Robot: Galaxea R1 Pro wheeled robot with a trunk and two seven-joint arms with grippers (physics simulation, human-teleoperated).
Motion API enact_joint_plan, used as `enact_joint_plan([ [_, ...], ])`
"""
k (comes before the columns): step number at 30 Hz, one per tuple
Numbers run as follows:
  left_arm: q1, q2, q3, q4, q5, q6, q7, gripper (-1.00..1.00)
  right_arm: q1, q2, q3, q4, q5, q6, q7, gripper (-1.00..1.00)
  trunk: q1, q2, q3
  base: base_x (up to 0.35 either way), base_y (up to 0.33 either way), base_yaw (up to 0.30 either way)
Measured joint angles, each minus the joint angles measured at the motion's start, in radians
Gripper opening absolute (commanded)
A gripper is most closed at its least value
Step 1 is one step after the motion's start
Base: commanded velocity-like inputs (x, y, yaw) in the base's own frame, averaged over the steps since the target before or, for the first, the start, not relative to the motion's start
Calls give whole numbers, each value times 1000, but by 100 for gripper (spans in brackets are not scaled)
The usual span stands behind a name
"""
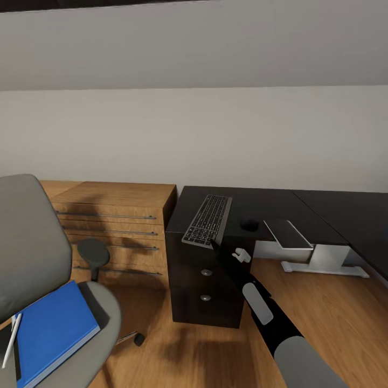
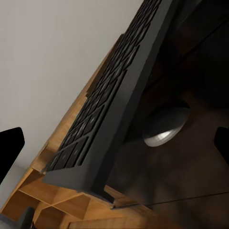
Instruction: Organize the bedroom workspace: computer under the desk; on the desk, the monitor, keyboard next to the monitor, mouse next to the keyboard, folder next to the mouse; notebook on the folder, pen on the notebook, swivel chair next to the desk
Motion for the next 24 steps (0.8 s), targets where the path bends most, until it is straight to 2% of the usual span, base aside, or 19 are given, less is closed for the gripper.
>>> enact_joint_plan([
  [24, 0, 0, 0, 0, 0, 0, 0, 100, 0, 4, 3, 27, -2, 3, 1, 100, 0, 0, 0, 0, 2, 0],
])
